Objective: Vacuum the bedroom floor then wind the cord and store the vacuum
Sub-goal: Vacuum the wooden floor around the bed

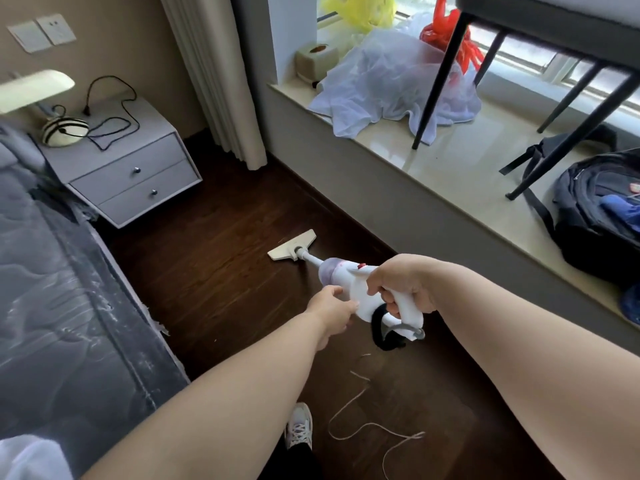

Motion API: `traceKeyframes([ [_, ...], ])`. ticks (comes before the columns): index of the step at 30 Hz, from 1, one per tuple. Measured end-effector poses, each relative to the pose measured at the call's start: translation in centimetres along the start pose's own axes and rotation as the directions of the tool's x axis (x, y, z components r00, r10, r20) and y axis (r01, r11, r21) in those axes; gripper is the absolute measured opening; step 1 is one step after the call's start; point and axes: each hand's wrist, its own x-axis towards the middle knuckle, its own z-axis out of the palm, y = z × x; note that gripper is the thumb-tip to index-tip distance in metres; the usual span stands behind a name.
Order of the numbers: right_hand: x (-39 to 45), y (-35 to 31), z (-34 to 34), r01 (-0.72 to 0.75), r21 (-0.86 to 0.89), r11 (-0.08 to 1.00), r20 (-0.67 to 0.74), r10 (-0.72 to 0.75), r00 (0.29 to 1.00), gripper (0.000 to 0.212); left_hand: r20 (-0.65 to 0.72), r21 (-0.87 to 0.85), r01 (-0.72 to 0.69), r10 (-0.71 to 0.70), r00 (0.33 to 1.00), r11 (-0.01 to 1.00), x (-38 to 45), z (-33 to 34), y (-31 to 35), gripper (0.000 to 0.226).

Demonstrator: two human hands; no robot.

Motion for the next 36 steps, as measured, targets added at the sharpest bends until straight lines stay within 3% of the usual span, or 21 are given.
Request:
traceKeyframes([
  [8,4.0,-7.6,2.3,-0.016,-0.011,1.0,0.035,0.016,0.999,0.017,-0.084,-0.031,0.033,-0.035,0.996,0.999,5.0,-7.1,2.2,0.051],
  [16,4.1,-8.0,1.6,0.05,-0.128,0.99,0.068,-0.042,0.997,0.015,-0.031,-0.094,0.111,-0.115,0.993,0.989,4.5,-7.2,2.5,0.066],
  [22,2.4,-4.1,-0.3,0.108,-0.264,0.958,0.117,-0.08,0.99,0.014,-0.077,-0.102,0.142,-0.15,0.986,0.985,0.5,-2.7,1.5,0.062],
  [25,1.2,-0.4,-1.4,0.153,-0.341,0.928,0.158,-0.104,0.982,0.016,-0.101,-0.103,0.14,-0.15,0.984,0.985,-1.7,1.2,-0.4,0.072],
  [30,-1.3,7.3,-4.3,0.213,-0.507,0.835,0.224,-0.111,0.968,0.023,-0.112,-0.162,0.141,-0.16,0.981,0.977,-6.3,9.5,-4.1,0.067],
  [36,-3.7,11.0,-4.8,0.258,-0.561,0.787,0.279,-0.113,0.953,0.024,-0.159,-0.257,0.125,-0.17,0.973,0.958,-9.5,13.7,-6.8,0.07],
])
